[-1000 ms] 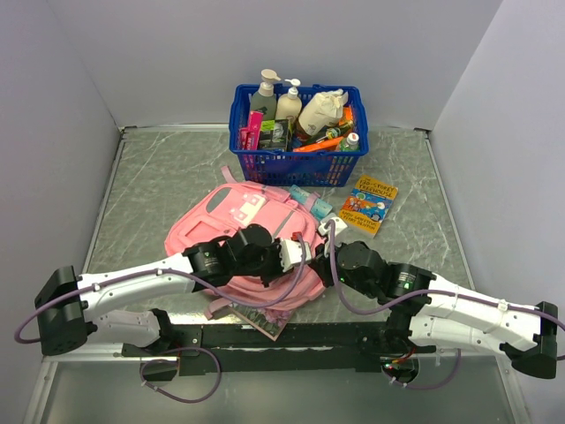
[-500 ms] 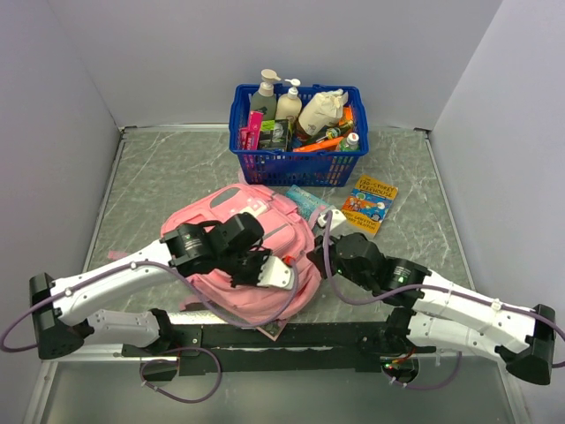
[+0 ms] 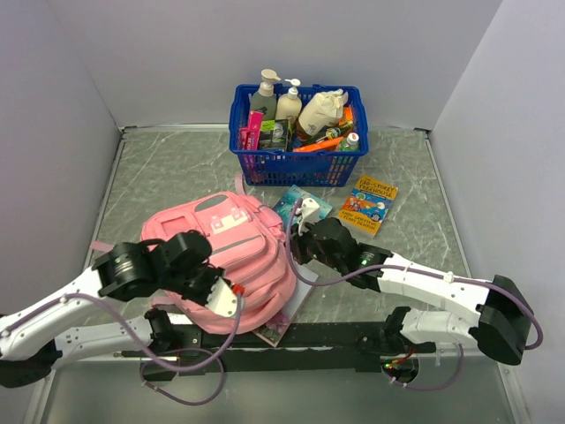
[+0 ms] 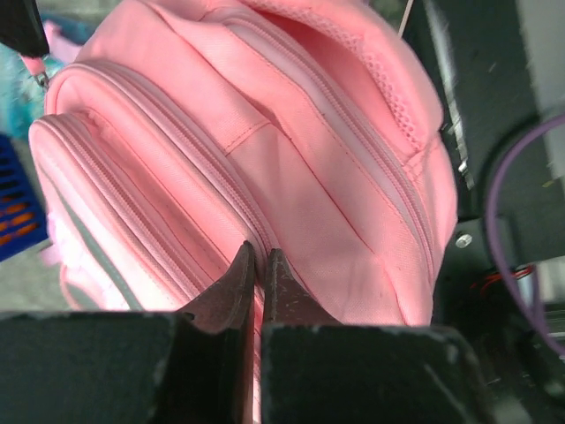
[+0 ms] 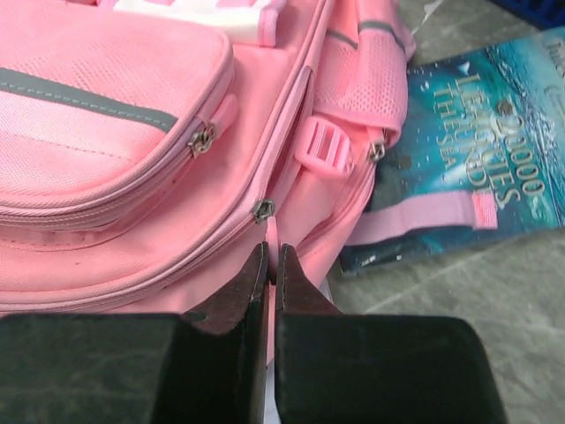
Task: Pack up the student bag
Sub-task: Zip the student bag at the center of the board.
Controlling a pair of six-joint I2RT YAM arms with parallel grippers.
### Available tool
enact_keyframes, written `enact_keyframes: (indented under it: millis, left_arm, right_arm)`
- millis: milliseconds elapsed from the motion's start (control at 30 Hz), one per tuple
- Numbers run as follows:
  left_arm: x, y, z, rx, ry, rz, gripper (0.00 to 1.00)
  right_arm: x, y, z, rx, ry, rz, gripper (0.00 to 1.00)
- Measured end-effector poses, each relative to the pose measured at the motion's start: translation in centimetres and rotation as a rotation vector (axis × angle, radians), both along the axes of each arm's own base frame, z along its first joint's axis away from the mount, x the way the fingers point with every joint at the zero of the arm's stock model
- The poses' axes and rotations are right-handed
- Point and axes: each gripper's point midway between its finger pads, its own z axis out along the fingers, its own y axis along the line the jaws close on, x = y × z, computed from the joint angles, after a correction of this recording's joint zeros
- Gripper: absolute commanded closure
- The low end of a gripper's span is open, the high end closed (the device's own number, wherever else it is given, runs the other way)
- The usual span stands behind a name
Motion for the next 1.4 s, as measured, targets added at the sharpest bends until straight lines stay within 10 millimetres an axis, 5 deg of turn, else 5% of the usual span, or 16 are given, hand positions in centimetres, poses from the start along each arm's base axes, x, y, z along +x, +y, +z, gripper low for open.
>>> enact_keyframes:
  millis: [167, 400, 467, 567, 733, 900, 1033, 1200, 1300, 1400]
  left_arm:
    - [0.9, 2.2, -0.8, -0.02, -0.143, 0.001, 0.99]
    - [4.2, 3.0, -3.3, -0.07, -0.373, 0.083, 0.99]
    - [4.3, 3.0, -4.0, -0.06, -0.357, 0.104, 0.78]
    - [4.1, 3.1, -4.6, -0.048, -0.314, 0.143, 0.27]
    - [3.6, 3.0, -3.2, -0.052, -0.219, 0.235, 0.03]
    - [4.6, -0.8, 3.6, -0.235, -0.164, 0.325, 0.03]
    - [5.4, -5.4, 6.3, -0.324, -0.096, 0.331, 0.2]
    - [6.7, -10.1, 1.4, -0.217, -0.008, 0.295, 0.33]
    - [7.0, -10.3, -2.8, -0.124, 0.041, 0.305, 0.36]
    - [7.1, -10.5, -4.1, -0.122, 0.061, 0.32, 0.39]
  right_arm:
    - [0.6, 0.9, 1.8, 0.073, -0.043, -0.002, 1.0]
    - [0.5, -0.9, 4.2, 0.122, -0.112, -0.056, 1.0]
    - [-0.1, -1.1, 4.2, 0.118, -0.115, -0.05, 1.0]
    - [-1.0, -0.9, 3.1, 0.088, -0.105, -0.036, 1.0]
    - [-2.1, 0.0, 1.7, 0.036, -0.103, -0.021, 1.0]
    - [-2.7, 0.5, 1.0, 0.013, -0.101, -0.01, 1.0]
    - [-2.6, 0.5, 1.0, 0.013, -0.103, -0.013, 1.0]
    - [-2.6, 0.4, 1.1, 0.014, -0.105, -0.018, 1.0]
    - [-2.6, 0.3, 1.4, 0.022, -0.111, -0.022, 1.0]
    - [-2.6, 0.3, 1.7, 0.034, -0.111, -0.022, 1.0]
